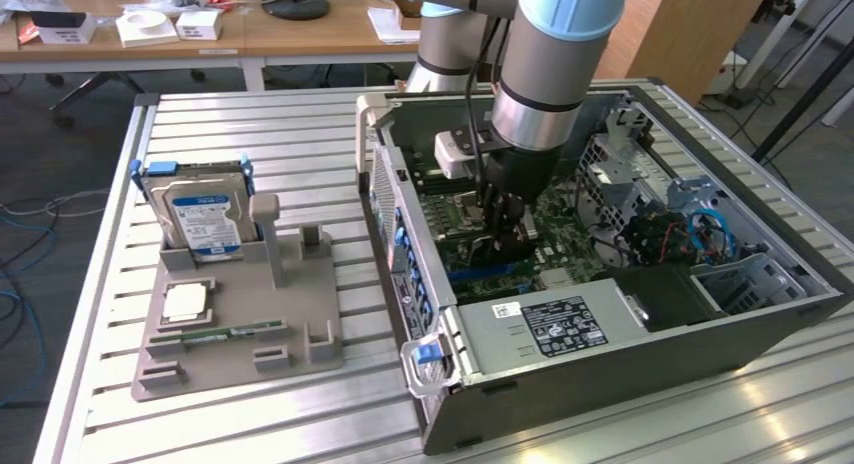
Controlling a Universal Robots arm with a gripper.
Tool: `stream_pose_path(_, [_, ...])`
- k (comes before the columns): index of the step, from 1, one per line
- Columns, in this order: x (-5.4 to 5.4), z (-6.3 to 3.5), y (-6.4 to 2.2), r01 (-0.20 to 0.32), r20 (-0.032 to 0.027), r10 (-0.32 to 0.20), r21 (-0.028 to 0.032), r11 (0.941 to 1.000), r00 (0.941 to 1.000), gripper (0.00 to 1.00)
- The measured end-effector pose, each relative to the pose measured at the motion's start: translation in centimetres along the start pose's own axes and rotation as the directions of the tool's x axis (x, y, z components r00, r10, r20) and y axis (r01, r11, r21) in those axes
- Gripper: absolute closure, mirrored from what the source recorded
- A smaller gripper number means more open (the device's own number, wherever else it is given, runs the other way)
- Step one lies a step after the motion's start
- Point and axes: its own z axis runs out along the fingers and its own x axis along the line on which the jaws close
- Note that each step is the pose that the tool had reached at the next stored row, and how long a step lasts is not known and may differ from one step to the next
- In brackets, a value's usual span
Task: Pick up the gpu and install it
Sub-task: 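Insert the gpu into the slot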
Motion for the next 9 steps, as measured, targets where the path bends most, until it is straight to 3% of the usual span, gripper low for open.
stream_pose_path(9, [0.01,-0.06,0.02,0.000,-0.0001,0.000,-0.0026,1.0000,1.0000,0.74])
